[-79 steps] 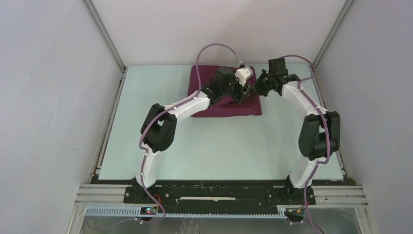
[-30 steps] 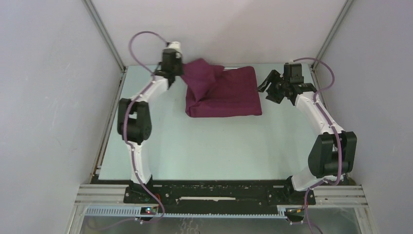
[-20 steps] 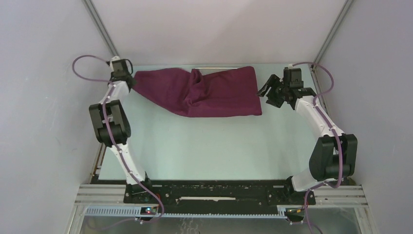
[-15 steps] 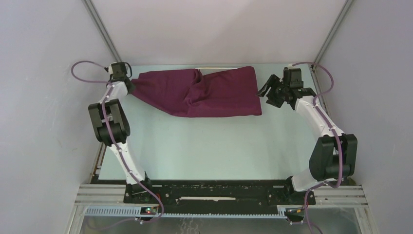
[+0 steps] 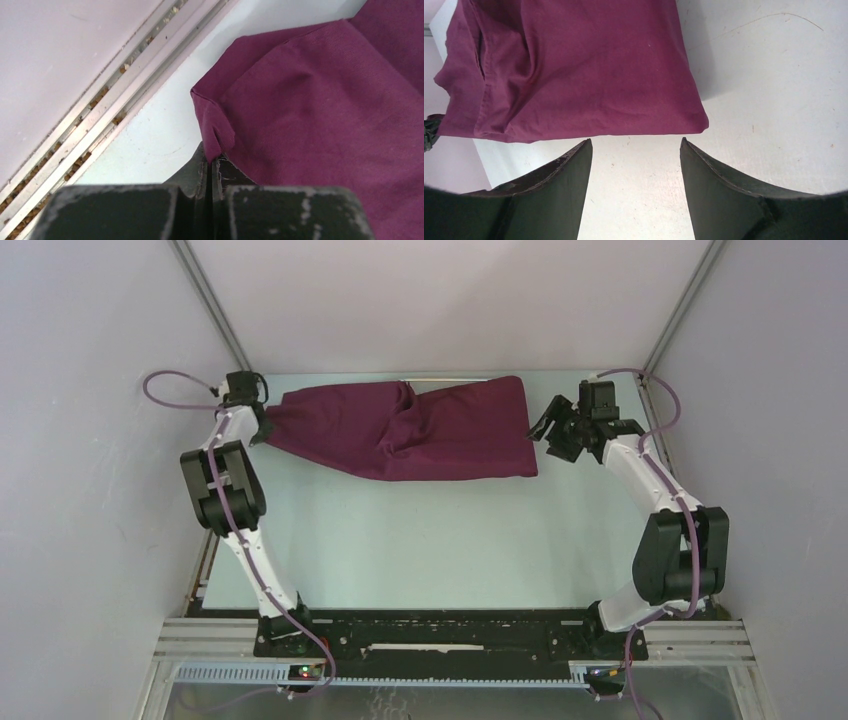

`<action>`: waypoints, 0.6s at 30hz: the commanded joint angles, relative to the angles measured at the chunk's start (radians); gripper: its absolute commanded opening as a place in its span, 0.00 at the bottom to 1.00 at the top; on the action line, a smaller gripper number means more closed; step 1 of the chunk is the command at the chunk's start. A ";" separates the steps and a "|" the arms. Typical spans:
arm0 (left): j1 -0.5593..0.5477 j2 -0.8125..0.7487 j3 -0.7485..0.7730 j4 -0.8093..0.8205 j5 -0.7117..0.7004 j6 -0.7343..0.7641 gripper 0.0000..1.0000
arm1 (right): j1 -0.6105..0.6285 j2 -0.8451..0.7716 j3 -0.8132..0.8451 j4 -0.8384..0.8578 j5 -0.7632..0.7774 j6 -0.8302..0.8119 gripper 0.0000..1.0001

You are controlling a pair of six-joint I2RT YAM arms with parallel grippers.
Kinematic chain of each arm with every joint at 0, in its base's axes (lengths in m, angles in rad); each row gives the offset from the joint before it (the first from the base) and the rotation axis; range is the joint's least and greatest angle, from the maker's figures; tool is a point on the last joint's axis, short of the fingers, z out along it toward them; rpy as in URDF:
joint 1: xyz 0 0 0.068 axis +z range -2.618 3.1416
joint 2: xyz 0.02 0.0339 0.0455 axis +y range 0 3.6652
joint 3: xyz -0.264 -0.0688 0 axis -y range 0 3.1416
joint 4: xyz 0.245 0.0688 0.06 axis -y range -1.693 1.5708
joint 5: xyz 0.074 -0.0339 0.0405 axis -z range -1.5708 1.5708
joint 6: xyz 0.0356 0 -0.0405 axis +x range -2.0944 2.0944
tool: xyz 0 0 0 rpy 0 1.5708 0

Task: Open and lay out the surgical kit
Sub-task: Open the surgical kit at the center of the board.

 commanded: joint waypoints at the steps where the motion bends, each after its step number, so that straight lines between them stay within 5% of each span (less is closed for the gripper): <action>1: 0.012 -0.049 0.070 0.041 -0.032 0.037 0.00 | 0.000 0.013 -0.001 0.033 0.014 -0.022 0.73; 7: 0.028 -0.075 0.052 0.057 0.033 0.024 0.04 | 0.007 0.008 -0.001 0.029 0.019 -0.023 0.73; 8: 0.028 -0.090 0.042 0.058 0.016 0.005 0.15 | 0.008 0.009 -0.002 0.029 0.021 -0.023 0.73; 11: 0.030 -0.138 0.011 0.058 -0.060 -0.023 0.82 | 0.009 0.015 -0.001 0.035 0.012 -0.018 0.73; 12: 0.029 -0.154 0.002 0.066 -0.075 -0.021 0.90 | 0.011 0.016 -0.001 0.037 0.011 -0.018 0.73; 18: 0.028 -0.153 0.023 0.114 0.054 0.008 0.93 | 0.021 0.023 0.000 0.042 0.020 -0.019 0.73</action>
